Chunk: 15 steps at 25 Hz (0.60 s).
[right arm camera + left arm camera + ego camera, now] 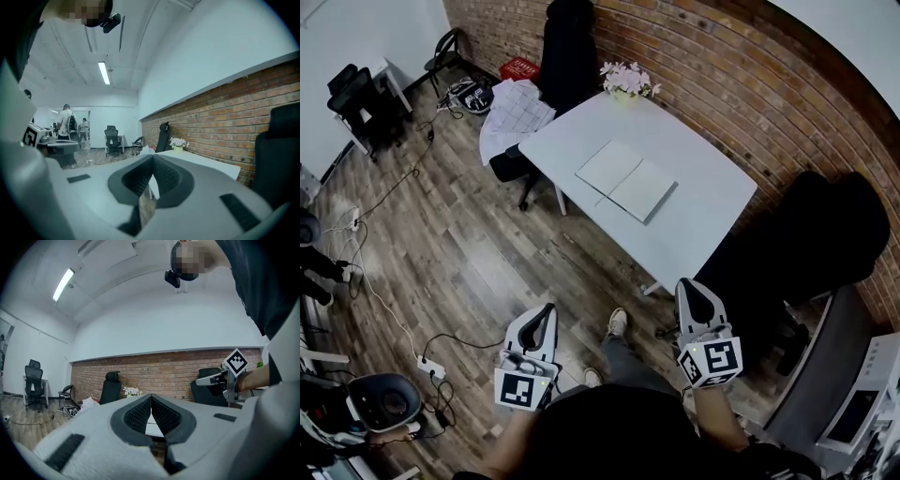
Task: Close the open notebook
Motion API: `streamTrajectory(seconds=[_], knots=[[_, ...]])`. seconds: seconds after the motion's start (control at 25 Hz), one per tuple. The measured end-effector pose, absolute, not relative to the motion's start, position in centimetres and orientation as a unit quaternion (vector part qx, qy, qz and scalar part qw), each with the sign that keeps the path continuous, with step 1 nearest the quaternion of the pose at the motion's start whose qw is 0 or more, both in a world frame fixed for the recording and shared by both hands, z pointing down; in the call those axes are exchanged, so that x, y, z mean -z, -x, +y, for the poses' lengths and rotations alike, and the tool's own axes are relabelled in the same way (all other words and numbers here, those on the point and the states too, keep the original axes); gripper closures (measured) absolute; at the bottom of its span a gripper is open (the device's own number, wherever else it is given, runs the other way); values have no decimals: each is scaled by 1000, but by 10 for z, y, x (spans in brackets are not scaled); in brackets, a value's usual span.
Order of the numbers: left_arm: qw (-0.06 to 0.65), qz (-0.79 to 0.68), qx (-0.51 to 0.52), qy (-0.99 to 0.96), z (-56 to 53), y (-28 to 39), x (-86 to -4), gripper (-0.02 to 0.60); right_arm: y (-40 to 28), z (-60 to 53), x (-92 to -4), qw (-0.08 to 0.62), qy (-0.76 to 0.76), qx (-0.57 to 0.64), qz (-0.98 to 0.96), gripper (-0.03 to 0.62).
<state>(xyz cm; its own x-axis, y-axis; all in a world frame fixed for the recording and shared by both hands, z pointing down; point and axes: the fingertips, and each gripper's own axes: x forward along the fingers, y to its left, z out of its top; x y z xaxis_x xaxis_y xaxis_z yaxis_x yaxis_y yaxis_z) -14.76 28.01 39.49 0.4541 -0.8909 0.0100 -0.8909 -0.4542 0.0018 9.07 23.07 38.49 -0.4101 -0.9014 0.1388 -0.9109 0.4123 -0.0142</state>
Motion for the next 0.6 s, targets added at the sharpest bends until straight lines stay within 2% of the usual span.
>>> streamTrajectory(seconds=[0.32, 0.6], knots=[[-15, -508, -18, -861, 161, 118, -374, 557, -90, 107, -370, 29, -512, -47, -857, 580], [-21, -496, -17, -868, 86, 87, -359, 557, -106, 44, -367, 9, -502, -59, -863, 580]])
